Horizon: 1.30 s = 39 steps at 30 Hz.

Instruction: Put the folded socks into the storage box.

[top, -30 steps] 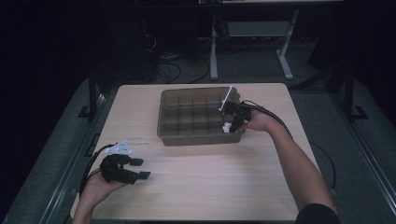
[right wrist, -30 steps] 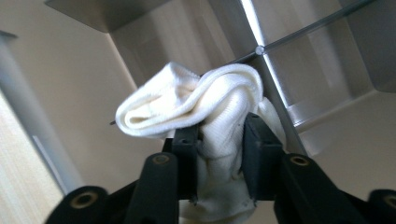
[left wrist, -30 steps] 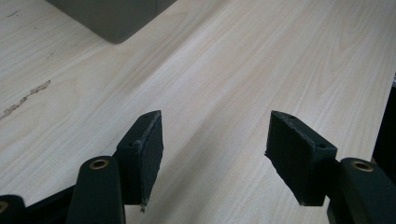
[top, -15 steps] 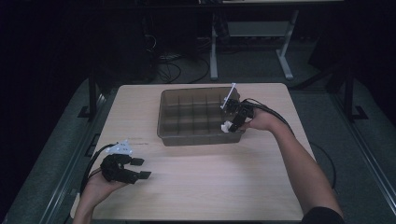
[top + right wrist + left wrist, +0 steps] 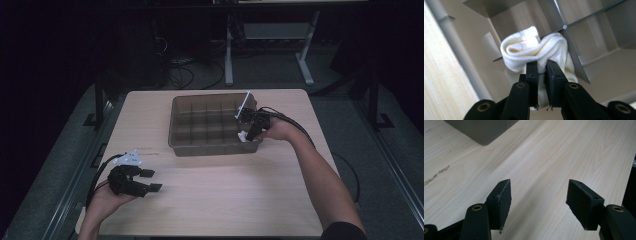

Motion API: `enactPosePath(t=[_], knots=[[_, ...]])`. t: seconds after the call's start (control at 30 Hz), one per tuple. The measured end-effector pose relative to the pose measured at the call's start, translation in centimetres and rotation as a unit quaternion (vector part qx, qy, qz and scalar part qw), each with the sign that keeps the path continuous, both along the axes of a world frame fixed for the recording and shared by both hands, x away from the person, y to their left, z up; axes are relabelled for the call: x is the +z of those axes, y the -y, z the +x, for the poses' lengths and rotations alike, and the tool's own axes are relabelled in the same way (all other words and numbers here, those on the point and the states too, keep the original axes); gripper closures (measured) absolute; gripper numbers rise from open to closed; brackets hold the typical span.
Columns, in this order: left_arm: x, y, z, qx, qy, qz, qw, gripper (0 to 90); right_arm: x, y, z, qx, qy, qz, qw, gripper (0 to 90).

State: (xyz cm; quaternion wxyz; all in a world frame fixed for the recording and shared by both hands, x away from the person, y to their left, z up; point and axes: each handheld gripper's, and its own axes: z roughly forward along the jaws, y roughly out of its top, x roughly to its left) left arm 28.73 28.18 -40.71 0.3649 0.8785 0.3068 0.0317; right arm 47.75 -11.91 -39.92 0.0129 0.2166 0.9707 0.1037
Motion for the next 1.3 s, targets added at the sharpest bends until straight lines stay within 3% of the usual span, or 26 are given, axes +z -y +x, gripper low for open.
enactPosePath(t=[0.13,0.27,0.43,0.67,0.93,1.3], knots=[[0.0,-0.2,0.0,0.001,0.000,0.001,1.0000,36.2,-0.8,-0.3,0.3,-0.004,-0.009,-0.011,0.9999,81.6],[0.0,-0.2,-0.1,0.001,-0.001,0.001,1.0000,36.2,-0.5,-0.2,0.3,-0.008,-0.002,-0.011,0.9999,71.9],[0.0,0.0,-0.1,-0.001,-0.002,0.003,1.0000,36.2,0.7,0.4,-0.1,-0.013,0.007,0.008,0.9999,66.2],[0.0,0.2,0.0,-0.004,-0.001,0.006,1.0000,36.2,2.2,0.7,-0.8,-0.006,0.024,0.029,0.9993,68.8],[0.0,0.2,-0.1,-0.004,-0.001,0.006,1.0000,36.2,2.8,-0.3,-1.1,0.014,0.012,0.072,0.9973,72.1],[0.1,-0.1,-0.1,0.002,0.000,0.002,1.0000,36.2,1.1,-1.1,-1.0,0.025,-0.008,0.028,0.9993,82.7]])
